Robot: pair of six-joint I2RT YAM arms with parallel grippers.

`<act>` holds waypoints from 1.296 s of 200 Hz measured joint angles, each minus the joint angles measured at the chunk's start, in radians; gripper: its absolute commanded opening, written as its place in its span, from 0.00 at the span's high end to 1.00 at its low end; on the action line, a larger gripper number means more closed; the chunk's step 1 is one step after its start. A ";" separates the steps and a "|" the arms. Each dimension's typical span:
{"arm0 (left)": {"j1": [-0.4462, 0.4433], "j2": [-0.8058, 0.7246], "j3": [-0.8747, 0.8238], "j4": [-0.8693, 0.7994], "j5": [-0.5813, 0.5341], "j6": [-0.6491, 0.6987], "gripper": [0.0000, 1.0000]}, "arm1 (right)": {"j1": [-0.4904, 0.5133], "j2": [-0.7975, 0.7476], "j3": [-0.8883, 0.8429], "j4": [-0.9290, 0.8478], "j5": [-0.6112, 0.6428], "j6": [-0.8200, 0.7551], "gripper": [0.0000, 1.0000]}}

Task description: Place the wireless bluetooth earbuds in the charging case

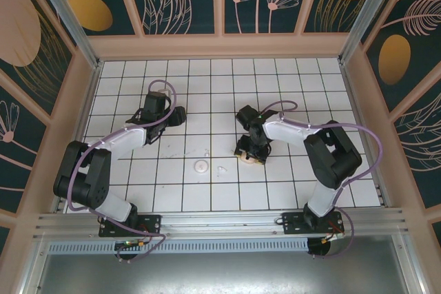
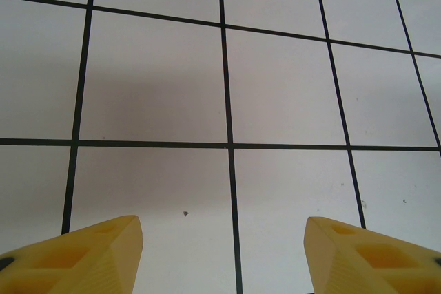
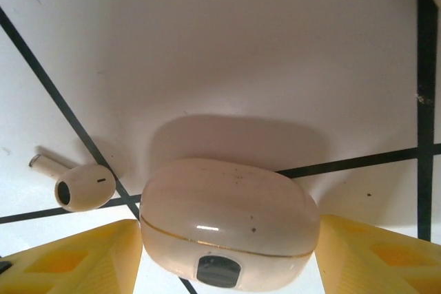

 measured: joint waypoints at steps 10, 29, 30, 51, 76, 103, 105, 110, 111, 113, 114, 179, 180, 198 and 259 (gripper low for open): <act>0.000 0.000 -0.001 0.000 0.000 0.000 0.37 | 0.001 0.005 0.000 -0.001 0.005 -0.003 0.33; 0.000 0.000 -0.003 0.000 0.000 0.000 0.38 | 0.001 0.010 0.000 -0.001 0.013 -0.010 0.39; 0.000 0.000 -0.003 0.000 0.000 0.000 0.38 | 0.001 0.010 0.000 -0.001 0.013 -0.011 0.39; 0.000 0.000 -0.004 0.000 0.001 0.000 0.38 | 0.001 0.010 0.000 -0.004 0.017 -0.018 0.44; 0.000 -0.001 -0.008 0.001 0.011 0.000 0.42 | 0.001 0.010 0.000 -0.004 0.020 -0.018 0.45; -0.002 -0.022 -0.028 0.017 0.065 0.020 0.44 | 0.002 -0.010 -0.005 0.017 0.049 -0.018 0.45; -0.003 -0.024 -0.029 0.019 0.070 0.022 0.44 | 0.002 -0.016 -0.006 0.020 0.052 -0.017 0.45; -0.004 -0.031 -0.032 0.024 0.087 0.031 0.45 | 0.003 -0.029 -0.011 0.029 0.059 -0.018 0.45; -0.005 -0.033 -0.033 0.026 0.093 0.033 0.45 | 0.003 -0.034 -0.013 0.032 0.061 -0.018 0.45; -0.007 -0.036 -0.034 0.029 0.101 0.038 0.45 | 0.003 -0.042 -0.014 0.036 0.067 -0.018 0.45; -0.008 -0.037 -0.035 0.030 0.103 0.040 0.45 | 0.003 -0.044 -0.016 0.037 0.068 -0.018 0.45; -0.126 -0.161 -0.107 0.278 0.349 0.186 0.58 | -0.057 -0.455 -0.146 0.428 0.071 -0.016 0.46; -0.130 -0.163 -0.109 0.285 0.354 0.189 0.58 | -0.059 -0.458 -0.148 0.433 0.071 -0.018 0.46; -0.164 -0.180 -0.120 0.362 0.411 0.212 0.59 | -0.089 -0.521 -0.191 0.586 0.026 -0.017 0.46; -0.233 -0.161 -0.093 0.463 0.513 0.273 0.52 | -0.102 -0.547 -0.245 0.917 -0.158 0.010 0.46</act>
